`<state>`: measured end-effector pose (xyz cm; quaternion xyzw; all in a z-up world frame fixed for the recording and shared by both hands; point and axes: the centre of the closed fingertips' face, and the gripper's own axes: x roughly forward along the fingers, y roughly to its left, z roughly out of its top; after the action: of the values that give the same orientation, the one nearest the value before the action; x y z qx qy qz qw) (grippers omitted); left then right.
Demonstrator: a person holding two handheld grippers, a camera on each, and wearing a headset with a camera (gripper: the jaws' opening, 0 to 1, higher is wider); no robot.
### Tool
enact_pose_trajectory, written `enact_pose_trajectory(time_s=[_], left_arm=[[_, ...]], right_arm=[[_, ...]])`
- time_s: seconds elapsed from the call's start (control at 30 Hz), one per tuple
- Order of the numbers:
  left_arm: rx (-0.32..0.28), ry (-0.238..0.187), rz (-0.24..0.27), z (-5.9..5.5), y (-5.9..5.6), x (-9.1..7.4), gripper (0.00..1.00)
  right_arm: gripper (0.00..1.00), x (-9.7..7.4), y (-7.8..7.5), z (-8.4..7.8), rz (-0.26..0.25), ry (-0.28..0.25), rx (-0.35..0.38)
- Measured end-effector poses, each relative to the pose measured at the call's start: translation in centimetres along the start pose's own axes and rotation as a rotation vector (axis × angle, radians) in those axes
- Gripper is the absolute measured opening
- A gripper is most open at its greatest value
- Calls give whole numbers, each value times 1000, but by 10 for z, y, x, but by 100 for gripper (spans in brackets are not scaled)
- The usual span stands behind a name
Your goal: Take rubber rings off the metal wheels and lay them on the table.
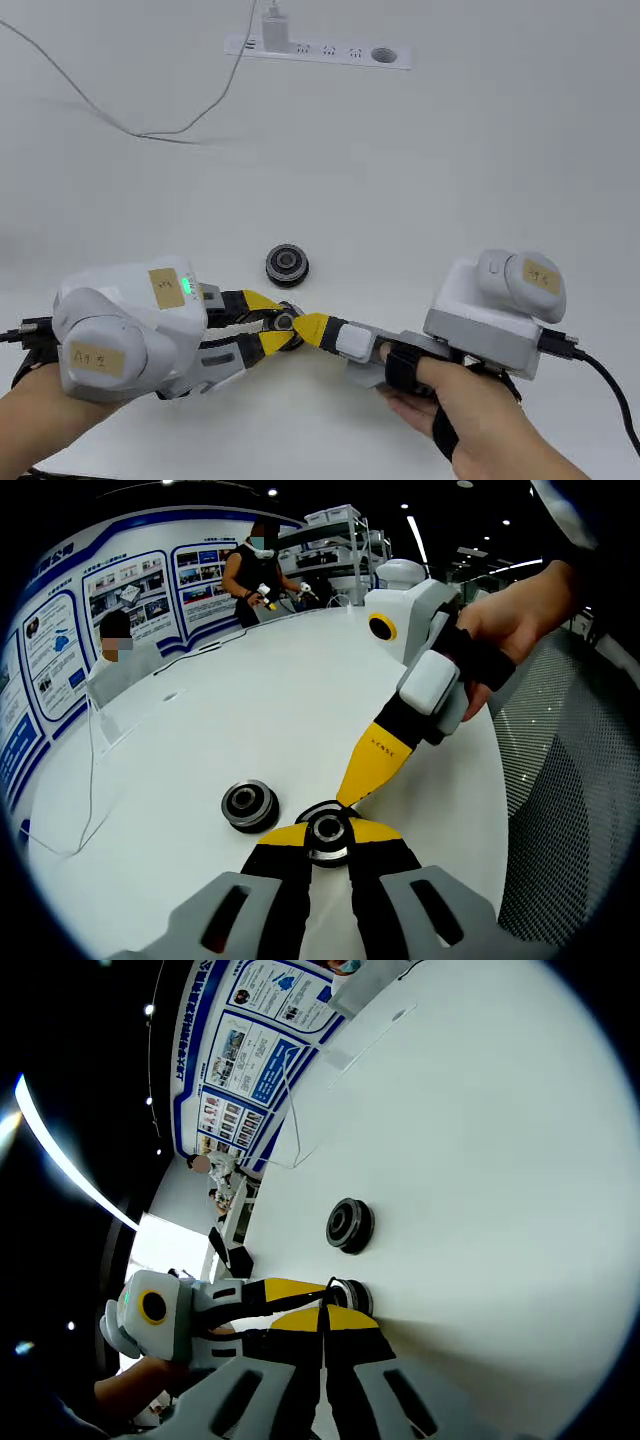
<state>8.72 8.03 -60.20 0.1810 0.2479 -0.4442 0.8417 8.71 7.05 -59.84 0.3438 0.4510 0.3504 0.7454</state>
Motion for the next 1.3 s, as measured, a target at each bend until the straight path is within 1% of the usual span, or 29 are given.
enact_pose_trajectory(time_s=[0.07,0.17,0.37,0.43,0.6,0.77,0.93,1.0,1.13,1.23,1.3], left_arm=[[3,4,-2,0,0,0,14],[2,8,10,1,3,0,17],[-3,-13,24,8,9,-5,20],[11,-4,35,7,12,-7,21],[9,7,49,2,14,-14,21],[-11,-5,71,3,17,-22,22],[-26,-23,95,12,20,-29,22],[-29,-25,106,12,23,-31,22],[-27,-27,110,14,22,-34,22],[-31,-29,116,14,23,-36,22],[-34,-27,120,13,24,-36,23]], right_arm=[[1,0,-1,0,-3,-1,1],[1,1,-2,1,-8,-4,-1],[1,2,-1,2,-6,-5,0],[1,3,0,2,-2,-5,1],[1,5,3,3,2,-7,-2],[1,6,4,2,6,-5,0],[1,9,10,-1,31,4,7],[1,10,13,-1,40,5,8],[1,10,17,0,57,-3,17],[1,9,21,3,73,-13,26],[1,9,22,5,75,-22,29]])
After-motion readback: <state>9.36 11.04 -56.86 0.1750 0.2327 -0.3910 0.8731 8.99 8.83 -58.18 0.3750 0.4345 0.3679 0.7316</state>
